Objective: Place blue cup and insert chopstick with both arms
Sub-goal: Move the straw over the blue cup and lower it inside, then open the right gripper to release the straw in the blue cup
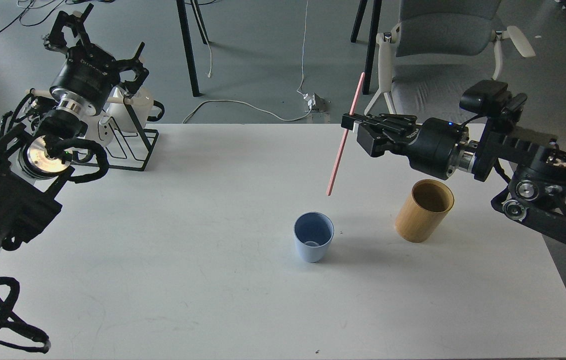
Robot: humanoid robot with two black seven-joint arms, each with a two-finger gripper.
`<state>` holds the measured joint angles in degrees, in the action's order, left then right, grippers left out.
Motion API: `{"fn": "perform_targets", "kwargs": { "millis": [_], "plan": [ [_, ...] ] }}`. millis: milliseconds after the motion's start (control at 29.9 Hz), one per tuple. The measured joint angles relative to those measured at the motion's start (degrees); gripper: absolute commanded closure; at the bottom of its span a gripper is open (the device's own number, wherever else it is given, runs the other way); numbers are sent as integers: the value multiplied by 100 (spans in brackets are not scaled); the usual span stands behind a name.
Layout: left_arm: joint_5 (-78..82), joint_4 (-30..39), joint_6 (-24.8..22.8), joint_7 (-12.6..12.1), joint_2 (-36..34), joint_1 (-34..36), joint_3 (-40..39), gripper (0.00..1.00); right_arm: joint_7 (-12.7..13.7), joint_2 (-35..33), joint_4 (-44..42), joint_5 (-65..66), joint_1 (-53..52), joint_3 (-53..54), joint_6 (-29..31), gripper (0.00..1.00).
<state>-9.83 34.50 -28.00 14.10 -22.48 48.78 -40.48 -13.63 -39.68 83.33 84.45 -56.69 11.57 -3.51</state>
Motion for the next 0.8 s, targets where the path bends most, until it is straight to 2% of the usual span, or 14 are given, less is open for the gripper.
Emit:
{"fn": "perform_targets", "kwargs": {
  "millis": [602,802],
  "plan": [
    [0,-5,0,6,-3,-2,-4,0,-8,572,-399,10,167,-411,-35,99],
    [-1,-5,0,6,-3,-1,-4,0,-8,618,-443,10,245,-420,-34,91]
  ]
}}
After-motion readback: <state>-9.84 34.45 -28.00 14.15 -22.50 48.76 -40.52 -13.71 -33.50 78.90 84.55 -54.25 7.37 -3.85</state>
